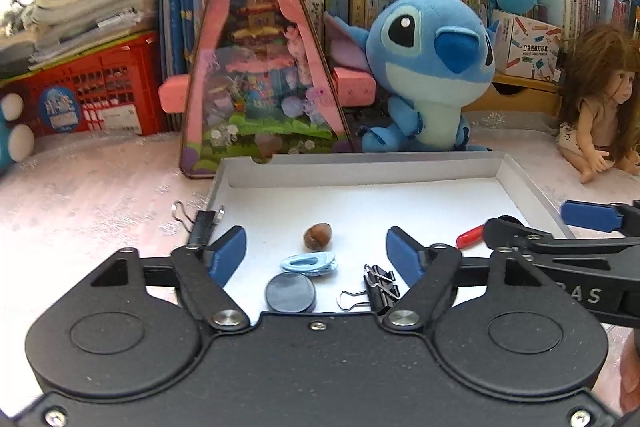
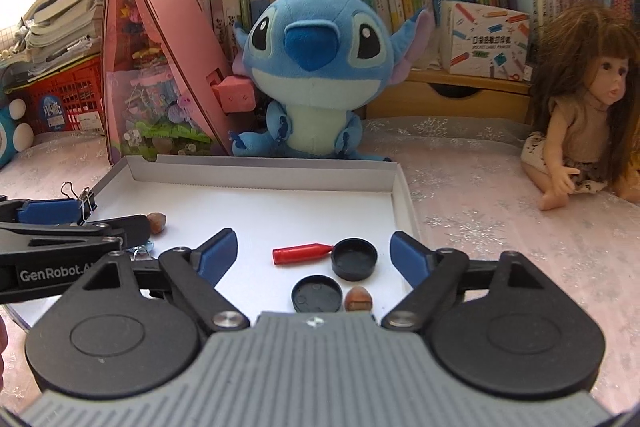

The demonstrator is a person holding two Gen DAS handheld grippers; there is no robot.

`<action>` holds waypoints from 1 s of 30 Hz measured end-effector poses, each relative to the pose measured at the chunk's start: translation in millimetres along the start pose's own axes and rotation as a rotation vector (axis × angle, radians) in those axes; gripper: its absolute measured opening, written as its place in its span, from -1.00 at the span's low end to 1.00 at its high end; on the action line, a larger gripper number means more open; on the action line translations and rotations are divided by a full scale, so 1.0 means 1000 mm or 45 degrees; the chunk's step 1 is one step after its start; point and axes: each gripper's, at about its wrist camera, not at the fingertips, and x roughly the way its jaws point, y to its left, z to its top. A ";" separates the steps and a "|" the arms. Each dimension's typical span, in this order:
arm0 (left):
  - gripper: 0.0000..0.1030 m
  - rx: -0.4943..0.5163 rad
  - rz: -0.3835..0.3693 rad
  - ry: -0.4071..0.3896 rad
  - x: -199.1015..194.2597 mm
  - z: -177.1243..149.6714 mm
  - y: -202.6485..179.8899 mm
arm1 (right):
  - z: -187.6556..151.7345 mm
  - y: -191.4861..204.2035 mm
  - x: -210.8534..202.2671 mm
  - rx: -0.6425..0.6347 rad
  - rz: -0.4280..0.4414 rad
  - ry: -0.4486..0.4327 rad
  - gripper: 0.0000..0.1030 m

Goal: Organize rigid objects

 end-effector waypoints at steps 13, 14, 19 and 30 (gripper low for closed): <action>0.60 -0.015 -0.029 -0.027 -0.050 -0.023 0.005 | -0.021 0.003 -0.049 -0.013 0.010 -0.077 1.00; 0.60 -0.018 -0.029 -0.026 -0.053 -0.026 0.005 | -0.024 0.003 -0.052 -0.015 0.013 -0.078 1.00; 0.61 -0.033 -0.029 -0.014 -0.067 -0.040 0.007 | -0.036 0.007 -0.065 -0.027 0.019 -0.086 1.00; 0.63 -0.044 -0.023 -0.004 -0.092 -0.074 0.009 | -0.064 0.010 -0.084 -0.045 0.012 -0.079 1.00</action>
